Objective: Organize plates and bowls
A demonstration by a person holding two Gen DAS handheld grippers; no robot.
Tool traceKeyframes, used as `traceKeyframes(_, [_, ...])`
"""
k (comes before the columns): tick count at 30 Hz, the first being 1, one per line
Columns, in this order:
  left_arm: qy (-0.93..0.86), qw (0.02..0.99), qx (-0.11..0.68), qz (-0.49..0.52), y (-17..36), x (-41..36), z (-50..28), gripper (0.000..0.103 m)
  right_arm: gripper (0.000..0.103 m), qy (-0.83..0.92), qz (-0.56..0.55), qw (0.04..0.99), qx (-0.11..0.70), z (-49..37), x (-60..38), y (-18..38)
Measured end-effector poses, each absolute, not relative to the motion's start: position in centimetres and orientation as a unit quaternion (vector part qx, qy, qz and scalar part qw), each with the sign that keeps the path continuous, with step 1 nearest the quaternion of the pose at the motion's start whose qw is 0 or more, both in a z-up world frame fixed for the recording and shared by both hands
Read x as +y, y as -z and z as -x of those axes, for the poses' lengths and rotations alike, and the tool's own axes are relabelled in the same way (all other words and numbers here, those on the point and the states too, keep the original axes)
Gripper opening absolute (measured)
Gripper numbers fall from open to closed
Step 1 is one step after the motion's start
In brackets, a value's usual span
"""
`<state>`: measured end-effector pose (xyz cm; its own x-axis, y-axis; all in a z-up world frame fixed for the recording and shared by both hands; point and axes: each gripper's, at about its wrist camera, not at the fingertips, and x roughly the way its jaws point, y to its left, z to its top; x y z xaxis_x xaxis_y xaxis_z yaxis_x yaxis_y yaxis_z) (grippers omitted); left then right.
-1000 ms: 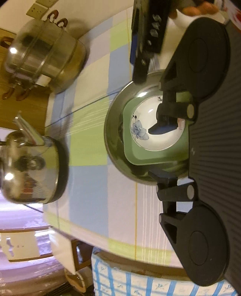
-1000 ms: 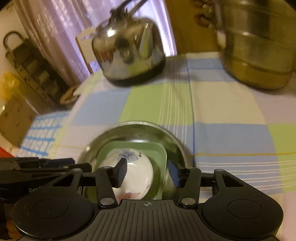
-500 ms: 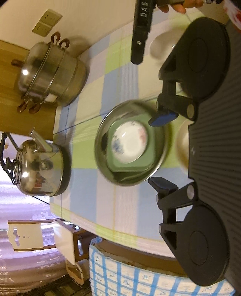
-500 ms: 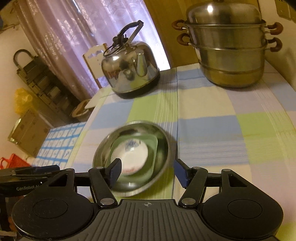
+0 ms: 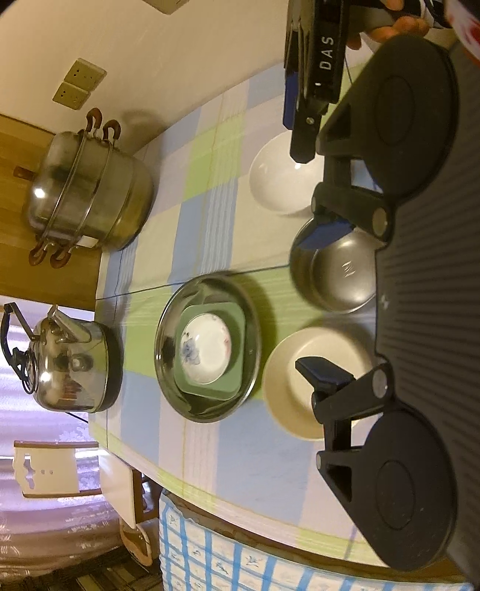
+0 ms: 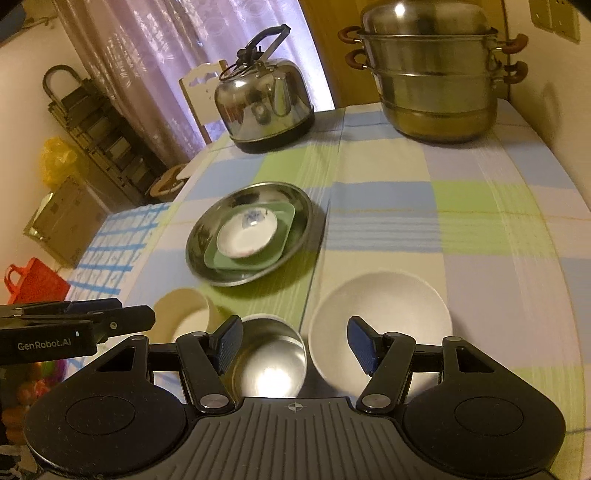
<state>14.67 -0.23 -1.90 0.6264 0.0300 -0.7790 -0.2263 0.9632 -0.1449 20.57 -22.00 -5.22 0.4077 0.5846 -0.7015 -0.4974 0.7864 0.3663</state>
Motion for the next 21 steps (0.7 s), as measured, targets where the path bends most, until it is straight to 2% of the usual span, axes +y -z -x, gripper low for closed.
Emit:
traceKeyframes(11, [-0.086, 0.887, 0.437, 0.12, 2.6, -4.9, -11.4, 0.063, 0.063, -0.326, -0.037, 0.834, 0.444, -17.4, -26.2, 5.7])
traceKeyframes(21, [-0.07, 0.883, 0.451, 0.108, 3.1, -6.1, -10.6, 0.063, 0.063, -0.303, -0.038, 0.838, 0.452, -16.0, -27.8, 5.9])
